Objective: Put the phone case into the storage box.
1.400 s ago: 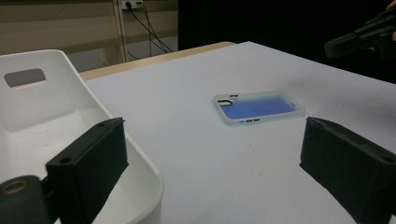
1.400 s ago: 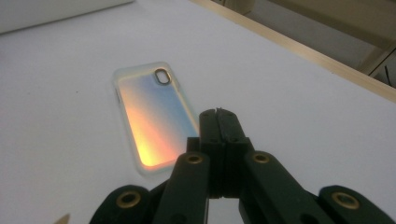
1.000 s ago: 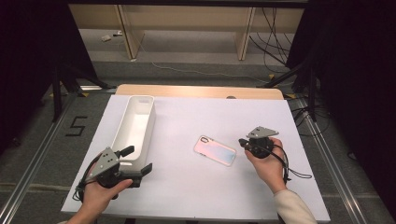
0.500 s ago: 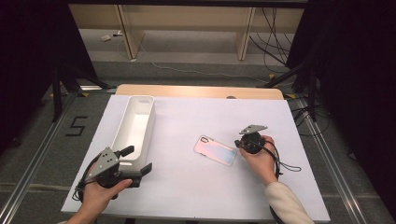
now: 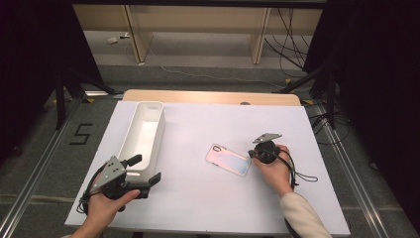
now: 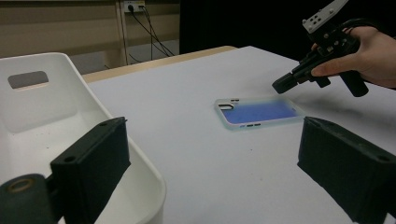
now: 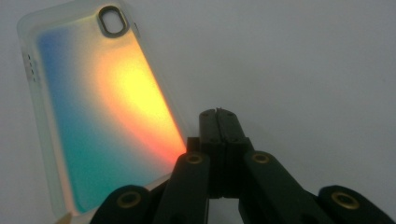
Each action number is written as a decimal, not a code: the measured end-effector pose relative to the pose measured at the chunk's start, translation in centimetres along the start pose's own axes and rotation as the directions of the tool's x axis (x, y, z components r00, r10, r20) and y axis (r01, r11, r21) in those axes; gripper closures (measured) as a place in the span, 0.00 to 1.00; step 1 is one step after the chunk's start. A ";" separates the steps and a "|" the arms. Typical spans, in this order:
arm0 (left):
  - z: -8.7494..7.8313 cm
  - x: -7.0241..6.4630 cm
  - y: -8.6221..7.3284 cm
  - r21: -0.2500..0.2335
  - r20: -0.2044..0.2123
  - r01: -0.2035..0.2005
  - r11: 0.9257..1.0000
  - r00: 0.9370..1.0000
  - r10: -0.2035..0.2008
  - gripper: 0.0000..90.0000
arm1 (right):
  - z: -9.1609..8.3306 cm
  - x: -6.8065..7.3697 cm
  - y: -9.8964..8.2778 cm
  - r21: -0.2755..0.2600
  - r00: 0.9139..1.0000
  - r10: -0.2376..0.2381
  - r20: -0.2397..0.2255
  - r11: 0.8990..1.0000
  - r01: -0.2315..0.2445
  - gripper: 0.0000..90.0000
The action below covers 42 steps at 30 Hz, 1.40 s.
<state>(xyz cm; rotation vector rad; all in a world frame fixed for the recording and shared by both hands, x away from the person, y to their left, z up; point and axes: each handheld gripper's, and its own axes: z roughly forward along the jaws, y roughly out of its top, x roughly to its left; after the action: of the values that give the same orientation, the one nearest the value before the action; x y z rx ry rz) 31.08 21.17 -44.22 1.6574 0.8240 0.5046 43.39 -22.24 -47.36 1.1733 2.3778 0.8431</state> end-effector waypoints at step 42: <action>-0.2 0.1 0.0 0.006 -0.003 -0.002 1.000 1.000 0.002 0.10 | -0.1 1.2 -0.7 0.047 0.998 -0.051 -0.028 0.998 0.052 1.00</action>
<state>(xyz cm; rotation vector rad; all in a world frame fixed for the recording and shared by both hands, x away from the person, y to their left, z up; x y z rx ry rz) 31.00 21.37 -44.16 1.6631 0.8268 0.5064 42.22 -21.67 -47.84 1.1205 2.4516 0.7947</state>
